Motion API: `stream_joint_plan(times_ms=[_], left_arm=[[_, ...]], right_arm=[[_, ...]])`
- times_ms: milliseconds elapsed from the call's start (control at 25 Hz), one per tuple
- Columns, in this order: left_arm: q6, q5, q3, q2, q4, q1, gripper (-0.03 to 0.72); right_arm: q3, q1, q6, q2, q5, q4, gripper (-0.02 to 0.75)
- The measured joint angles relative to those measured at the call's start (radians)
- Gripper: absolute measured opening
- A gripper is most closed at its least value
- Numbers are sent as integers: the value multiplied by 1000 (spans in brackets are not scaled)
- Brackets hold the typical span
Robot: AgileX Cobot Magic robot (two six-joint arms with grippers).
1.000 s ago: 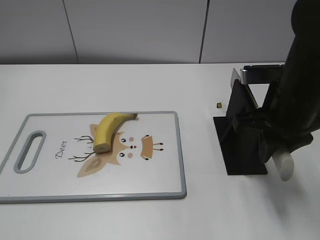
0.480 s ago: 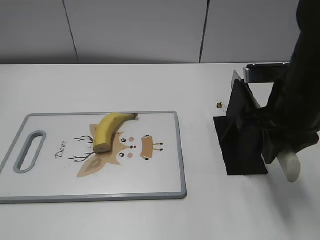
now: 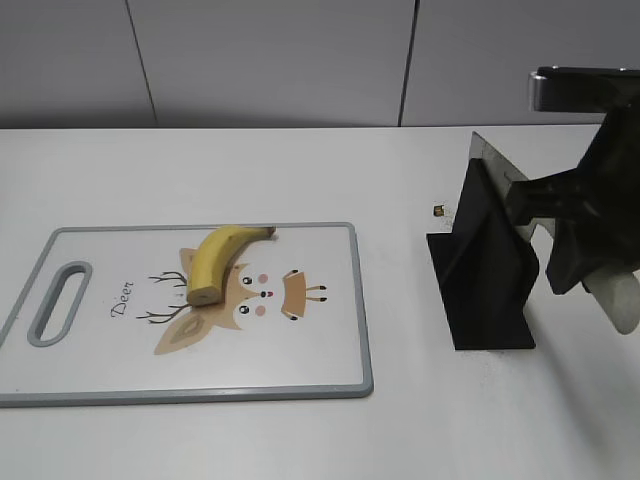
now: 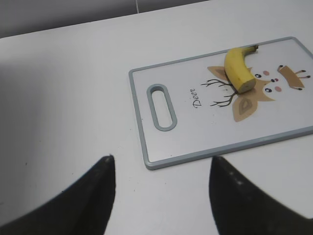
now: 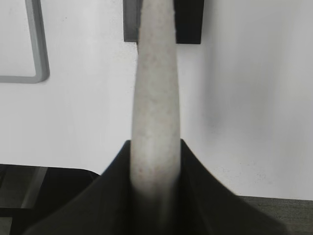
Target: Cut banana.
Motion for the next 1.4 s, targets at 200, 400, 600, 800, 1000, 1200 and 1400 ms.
stream_joint_plan(times_ms=[200, 400, 600, 800, 1000, 1200, 1400], left_arm=[[0, 0, 0, 0, 0, 0, 589], [0, 0, 0, 0, 0, 0, 589], [0, 0, 0, 0, 0, 0, 589], [0, 0, 0, 0, -12, 0, 570], [8, -3, -45, 96, -13, 0, 525], [108, -90, -143, 290, -14, 0, 544], [252, -171, -247, 514, -36, 0, 611]], right_arm=[[-24, 0, 2, -28, 7, -3, 159], [-91, 0, 3, -43, 43, -18, 159], [-153, 0, 2, -53, 58, -42, 159], [-202, 0, -126, -56, 61, -25, 159], [-270, 2, -346, -56, 45, 4, 159], [-351, 2, -610, -33, 35, 16, 159], [-406, 3, -807, 45, 41, 60, 159]])
